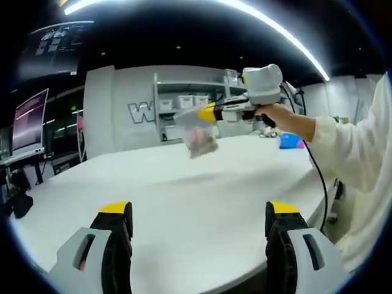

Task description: Open the resealable bag by pulling the two sides of the seal apart until the entire bag opening is separated and visibly accessible.

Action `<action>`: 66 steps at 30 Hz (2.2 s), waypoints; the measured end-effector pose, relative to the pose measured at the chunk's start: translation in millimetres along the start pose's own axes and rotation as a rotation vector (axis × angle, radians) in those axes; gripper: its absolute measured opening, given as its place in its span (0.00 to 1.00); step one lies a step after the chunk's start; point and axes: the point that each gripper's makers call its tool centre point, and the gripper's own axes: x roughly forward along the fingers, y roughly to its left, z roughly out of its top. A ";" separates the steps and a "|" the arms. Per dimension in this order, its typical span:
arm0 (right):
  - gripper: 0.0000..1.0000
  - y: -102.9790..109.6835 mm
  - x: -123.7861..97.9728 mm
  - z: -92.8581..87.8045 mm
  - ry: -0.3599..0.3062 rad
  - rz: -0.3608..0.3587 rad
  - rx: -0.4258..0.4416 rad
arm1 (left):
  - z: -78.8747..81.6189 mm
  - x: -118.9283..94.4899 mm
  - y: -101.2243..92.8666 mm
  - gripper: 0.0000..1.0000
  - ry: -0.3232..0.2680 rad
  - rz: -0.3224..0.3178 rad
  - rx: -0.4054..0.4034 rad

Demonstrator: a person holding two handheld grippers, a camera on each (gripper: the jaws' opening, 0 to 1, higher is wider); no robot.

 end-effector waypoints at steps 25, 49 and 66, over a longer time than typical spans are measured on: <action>0.00 36.6 -15.7 12.2 -0.034 0.057 -0.087 | -1.2 -1.1 4.5 0.88 -0.004 0.004 -0.014; 0.00 52.5 -30.2 13.1 -0.044 0.080 -0.109 | -4.0 0.5 3.5 0.88 0.000 0.001 -0.018; 0.00 67.2 -48.6 8.5 -0.038 0.097 -0.104 | -3.1 -0.3 2.9 0.87 0.003 -0.001 -0.015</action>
